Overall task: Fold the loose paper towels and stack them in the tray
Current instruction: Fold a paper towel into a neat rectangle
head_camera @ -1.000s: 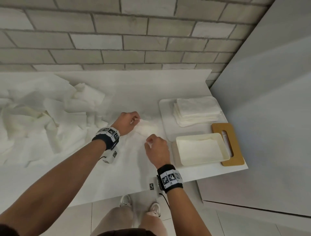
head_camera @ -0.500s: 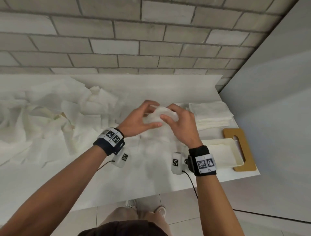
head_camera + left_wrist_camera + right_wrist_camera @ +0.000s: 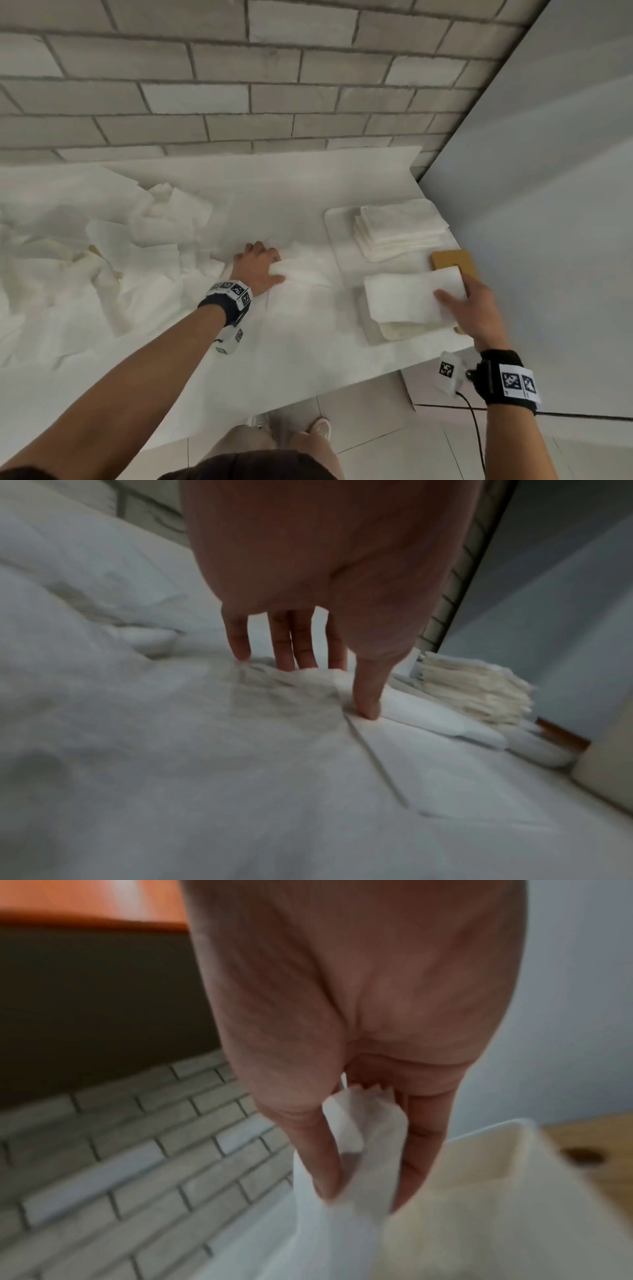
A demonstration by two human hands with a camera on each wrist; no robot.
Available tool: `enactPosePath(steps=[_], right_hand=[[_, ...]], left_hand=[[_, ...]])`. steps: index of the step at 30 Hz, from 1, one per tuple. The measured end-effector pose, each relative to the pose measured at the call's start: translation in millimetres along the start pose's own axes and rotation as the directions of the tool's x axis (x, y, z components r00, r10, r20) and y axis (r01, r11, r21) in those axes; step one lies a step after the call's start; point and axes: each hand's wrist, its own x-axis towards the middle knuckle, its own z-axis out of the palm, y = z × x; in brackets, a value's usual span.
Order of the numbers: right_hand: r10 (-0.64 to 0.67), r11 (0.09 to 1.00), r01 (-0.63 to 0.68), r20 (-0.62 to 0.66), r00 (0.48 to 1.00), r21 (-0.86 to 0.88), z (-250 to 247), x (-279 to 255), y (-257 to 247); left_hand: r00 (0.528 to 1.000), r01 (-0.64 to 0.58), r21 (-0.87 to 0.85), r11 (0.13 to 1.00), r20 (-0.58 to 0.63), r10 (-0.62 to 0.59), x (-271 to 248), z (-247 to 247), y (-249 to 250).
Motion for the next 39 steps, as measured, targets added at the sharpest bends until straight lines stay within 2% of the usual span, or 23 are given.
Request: enactPosePath(steps=[2,4,8,10,13,14,15,16,18,19,20,21,23,25,26,27,30,32,35,37,39], right_hand=[[0.053,0.969,-0.045,0.029,0.998,-0.242,3,9,16],[0.061,0.924,-0.060,-0.009,0.998,-0.378,7,16,20],[0.008,0.909,-0.030,-0.056,0.998,-0.416,18,28,17],[0.033,0.882,-0.033,-0.008,0.999,-0.470,23,35,22],[0.096,0.815,-0.053,0.045,0.994,-0.577,25,34,22],[0.055,0.804,-0.049,-0.008,0.998,-0.593,24,30,14],[-0.037,0.801,-0.029,-0.098,0.994,-0.597,25,25,4],[-0.153,0.818,0.023,-0.179,0.972,-0.575,28,17,-11],[-0.377,0.890,0.272,-0.255,0.890,-0.367,43,-7,-48],[-0.419,0.906,0.387,-0.248,0.873,-0.169,54,-19,-71],[-0.408,0.906,0.422,-0.205,0.890,0.025,69,-31,-91],[-0.365,0.907,0.382,-0.122,0.923,0.178,85,-41,-108],[-0.215,0.905,0.145,0.136,0.967,0.400,120,-54,-134],[-0.125,0.797,-0.092,0.312,0.942,0.596,150,-57,-145],[-0.125,0.745,-0.120,0.315,0.941,0.656,163,-56,-148],[-0.133,0.727,-0.099,0.280,0.951,0.680,169,-56,-152],[-0.154,0.775,-0.010,0.204,0.967,0.632,173,-54,-163],[-0.246,0.789,0.045,0.248,0.937,0.612,168,-52,-170],[-0.391,0.790,0.112,0.354,0.850,0.603,138,-54,-174],[-0.395,0.826,0.156,0.359,0.846,0.542,107,-47,-161],[-0.335,0.867,0.137,0.359,0.871,0.478,73,-36,-136]], left_hand=[[0.997,-0.022,-0.028,0.999,-0.075,0.020,1,5,4],[0.990,-0.085,-0.074,0.994,-0.117,0.076,0,7,9],[0.978,-0.195,-0.261,0.945,-0.123,0.167,-2,2,13],[0.972,-0.230,-0.390,0.892,-0.126,0.196,-6,-6,12],[0.969,-0.234,-0.497,0.835,-0.192,0.157,-15,-30,16],[0.968,-0.228,-0.529,0.818,-0.216,0.131,-19,-40,18],[0.965,-0.220,-0.549,0.806,-0.244,0.096,-22,-51,20],[0.962,-0.208,-0.564,0.799,-0.267,0.062,-26,-61,20],[0.959,-0.177,-0.609,0.773,-0.282,-0.003,-34,-78,19],[0.960,-0.168,-0.658,0.734,-0.277,-0.029,-39,-85,20],[0.962,-0.165,-0.712,0.682,-0.269,-0.048,-46,-91,21],[0.962,-0.167,-0.758,0.631,-0.266,-0.064,-52,-96,23],[0.958,-0.169,-0.819,0.548,-0.267,-0.104,-66,-103,26],[0.950,-0.161,-0.837,0.523,-0.275,-0.148,-77,-104,23],[0.947,-0.151,-0.833,0.533,-0.277,-0.164,-83,-103,19],[0.944,-0.138,-0.824,0.549,-0.277,-0.179,-87,-101,14],[0.929,-0.072,-0.792,0.607,-0.275,-0.248,-101,-92,-5],[0.902,-0.018,-0.764,0.645,-0.291,-0.320,-109,-87,-18],[0.867,0.036,-0.754,0.656,-0.303,-0.395,-117,-81,-29],[0.864,0.050,-0.734,0.677,-0.308,-0.398,-121,-79,-29],[0.872,0.045,-0.721,0.691,-0.309,-0.379,-123,-80,-23]])
